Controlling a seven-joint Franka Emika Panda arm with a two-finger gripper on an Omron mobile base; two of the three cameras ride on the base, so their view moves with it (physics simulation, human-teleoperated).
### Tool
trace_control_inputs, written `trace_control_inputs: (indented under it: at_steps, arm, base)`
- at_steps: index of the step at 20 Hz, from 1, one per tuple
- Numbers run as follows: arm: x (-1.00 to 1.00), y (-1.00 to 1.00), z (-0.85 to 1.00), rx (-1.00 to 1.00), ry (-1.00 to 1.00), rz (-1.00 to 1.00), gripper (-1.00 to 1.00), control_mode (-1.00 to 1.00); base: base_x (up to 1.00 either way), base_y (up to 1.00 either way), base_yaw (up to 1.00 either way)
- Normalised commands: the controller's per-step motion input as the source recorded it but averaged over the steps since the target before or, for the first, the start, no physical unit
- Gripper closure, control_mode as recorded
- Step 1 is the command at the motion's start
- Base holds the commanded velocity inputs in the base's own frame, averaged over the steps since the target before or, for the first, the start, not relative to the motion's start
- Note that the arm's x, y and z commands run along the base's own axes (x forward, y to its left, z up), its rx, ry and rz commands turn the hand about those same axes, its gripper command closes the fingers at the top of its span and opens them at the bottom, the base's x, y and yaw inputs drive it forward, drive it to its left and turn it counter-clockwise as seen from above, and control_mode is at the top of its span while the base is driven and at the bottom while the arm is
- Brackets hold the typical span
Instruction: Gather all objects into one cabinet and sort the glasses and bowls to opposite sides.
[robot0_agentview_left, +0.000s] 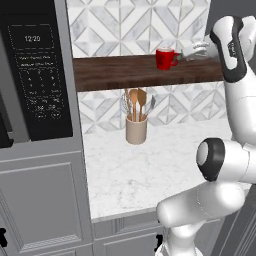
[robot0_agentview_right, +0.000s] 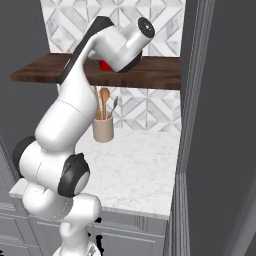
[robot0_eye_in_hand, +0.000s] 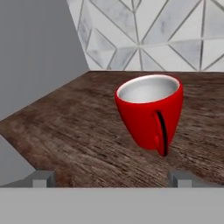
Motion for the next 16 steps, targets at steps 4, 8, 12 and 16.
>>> trace_control_inputs:
  at_steps: [4,8,12,16]
  arm:
    - [0.10,0.00,0.00,0.00,0.00,0.00,-1.00,-1.00]
    - [0.28,0.00,-0.03,0.00,0.00,0.00,-1.00,-1.00]
    - [0.37,-0.05,-0.09,0.00,-0.02,0.03,-1.00,-1.00]
    - [0.28,-0.07,-0.06,0.00,-0.01,0.05,-1.00,-1.00]
  base:
    - [0.00,0.00,0.00]
    - [0.00,0.00,0.00]
    - [0.00,0.00,0.00]
    - [0.00,0.00,0.00]
